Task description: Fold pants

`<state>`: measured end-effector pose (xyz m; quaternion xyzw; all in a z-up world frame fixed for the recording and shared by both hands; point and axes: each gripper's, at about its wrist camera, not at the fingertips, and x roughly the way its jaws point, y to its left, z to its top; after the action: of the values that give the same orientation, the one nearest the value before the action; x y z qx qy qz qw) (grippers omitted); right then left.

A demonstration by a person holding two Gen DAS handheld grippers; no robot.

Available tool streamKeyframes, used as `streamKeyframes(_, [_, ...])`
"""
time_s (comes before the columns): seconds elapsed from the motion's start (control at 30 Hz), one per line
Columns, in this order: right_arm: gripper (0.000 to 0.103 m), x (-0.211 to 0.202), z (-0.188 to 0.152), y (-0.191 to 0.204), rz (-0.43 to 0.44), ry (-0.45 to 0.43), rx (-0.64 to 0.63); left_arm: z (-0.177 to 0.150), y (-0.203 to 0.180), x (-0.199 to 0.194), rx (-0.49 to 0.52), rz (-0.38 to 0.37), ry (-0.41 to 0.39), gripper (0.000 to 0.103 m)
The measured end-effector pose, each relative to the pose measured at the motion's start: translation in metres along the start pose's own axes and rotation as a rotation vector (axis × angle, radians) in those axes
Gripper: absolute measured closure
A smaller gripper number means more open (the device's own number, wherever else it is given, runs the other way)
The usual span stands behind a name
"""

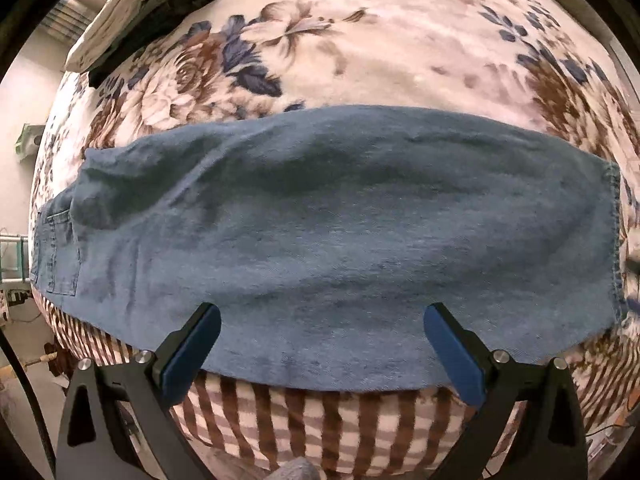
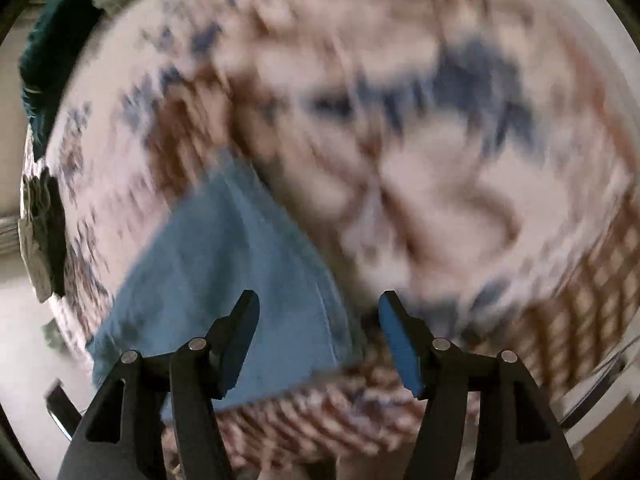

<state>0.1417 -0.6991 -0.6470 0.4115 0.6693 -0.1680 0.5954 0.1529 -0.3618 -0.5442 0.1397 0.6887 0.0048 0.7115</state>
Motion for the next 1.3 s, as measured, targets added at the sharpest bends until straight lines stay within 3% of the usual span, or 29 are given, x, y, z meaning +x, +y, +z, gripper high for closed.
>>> streamKeyframes(0.03, [0.041,0.013,-0.010,-0.006,0.011,0.031,0.010,0.000,-0.001,0.000,0.003,-0.002,-0.001,0.000])
streamKeyframes(0.1, [0.073,0.031,-0.028,-0.007,0.014,0.013,0.002,0.001,-0.001,0.001,0.013,0.004,-0.001,0.000])
streamKeyframes(0.13, [0.083,0.031,-0.034,-0.003,-0.030,-0.032,-0.031,0.002,0.000,0.001,0.021,0.010,-0.002,0.000])
streamKeyframes(0.17, [0.083,0.027,-0.042,0.006,-0.114,-0.118,-0.122,0.002,0.003,0.001,0.029,0.018,-0.005,0.000])
streamKeyframes(0.23, [0.083,0.034,-0.048,0.009,-0.157,-0.122,-0.183,0.001,0.009,0.002,0.037,0.032,-0.008,0.000])
streamKeyframes(0.3, [0.081,0.037,-0.047,-0.006,-0.079,-0.114,-0.109,0.002,0.016,0.004,0.046,0.050,-0.012,0.000])
streamKeyframes(0.33, [0.071,0.036,-0.046,-0.010,-0.027,-0.113,-0.070,0.002,0.019,0.006,0.046,0.058,-0.012,0.000])
streamKeyframes(0.37, [0.051,0.035,-0.046,-0.020,0.077,-0.104,-0.009,0.003,0.022,0.009,0.042,0.060,-0.007,0.000])
streamKeyframes(0.43, [0.031,0.034,-0.050,-0.033,0.224,-0.103,0.069,0.004,0.027,0.014,0.023,0.049,0.015,0.000])
streamKeyframes(0.77, [0.027,0.075,-0.088,-0.098,0.726,-0.180,0.426,0.012,0.022,0.027,0.012,0.018,0.065,0.000])
streamKeyframes(0.97, [0.027,0.083,-0.129,-0.100,0.665,-0.111,0.365,0.013,0.015,0.029,0.021,0.020,0.080,0.000])
streamKeyframes(1.1, [0.027,0.087,-0.122,-0.087,0.650,-0.195,0.352,0.019,0.009,0.030,0.034,0.028,0.069,0.000])
streamKeyframes(1.3, [0.028,0.070,-0.099,-0.068,0.740,-0.318,0.283,0.033,0.008,0.037,0.035,0.012,0.075,0.000])
